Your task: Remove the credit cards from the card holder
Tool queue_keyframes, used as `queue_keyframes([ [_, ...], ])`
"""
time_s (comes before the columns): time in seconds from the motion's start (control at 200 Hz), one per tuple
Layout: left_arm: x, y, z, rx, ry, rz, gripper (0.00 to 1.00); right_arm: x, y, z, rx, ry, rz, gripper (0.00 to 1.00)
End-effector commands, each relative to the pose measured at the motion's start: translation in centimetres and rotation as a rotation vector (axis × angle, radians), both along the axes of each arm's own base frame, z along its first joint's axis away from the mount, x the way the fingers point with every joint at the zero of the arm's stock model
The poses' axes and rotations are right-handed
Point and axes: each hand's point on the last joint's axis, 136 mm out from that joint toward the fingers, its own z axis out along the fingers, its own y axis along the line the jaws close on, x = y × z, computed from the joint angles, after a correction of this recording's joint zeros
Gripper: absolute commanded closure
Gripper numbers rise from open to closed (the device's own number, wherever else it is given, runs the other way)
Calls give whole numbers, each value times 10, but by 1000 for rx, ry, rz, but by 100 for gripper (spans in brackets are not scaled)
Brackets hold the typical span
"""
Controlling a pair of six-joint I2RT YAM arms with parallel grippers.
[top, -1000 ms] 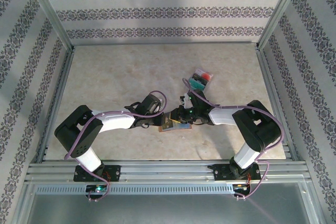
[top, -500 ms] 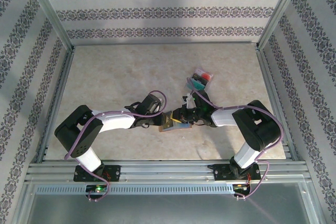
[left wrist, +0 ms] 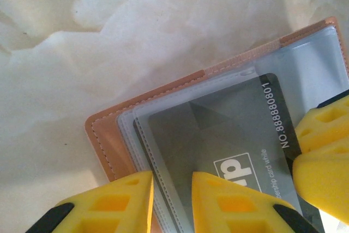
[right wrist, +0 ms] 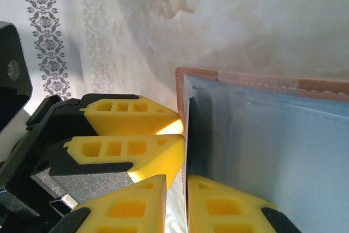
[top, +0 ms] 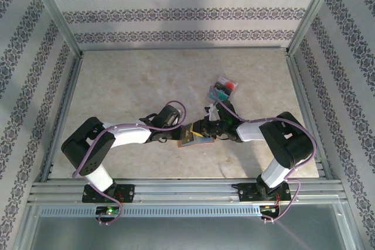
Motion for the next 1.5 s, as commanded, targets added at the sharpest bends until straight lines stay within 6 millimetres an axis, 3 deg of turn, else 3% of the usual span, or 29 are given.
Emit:
queue_keyframes([
  [0.0,-8,12,-19,62,62,20,74,5,5,21,73,-69,26,83],
  [0.355,-7,12,-19,64,63,23,74,6,-3,22,73,-75,8,91],
  [0.655,-7,13,-18,62,66,27,74,7,-12,19,58,-72,-10,92],
  [0.894,-3,10,-5,50,41,14,73,6,-18,13,9,-71,-11,94],
  [1.494,10,13,27,48,-37,13,56,5,-30,13,-85,-87,-7,95],
])
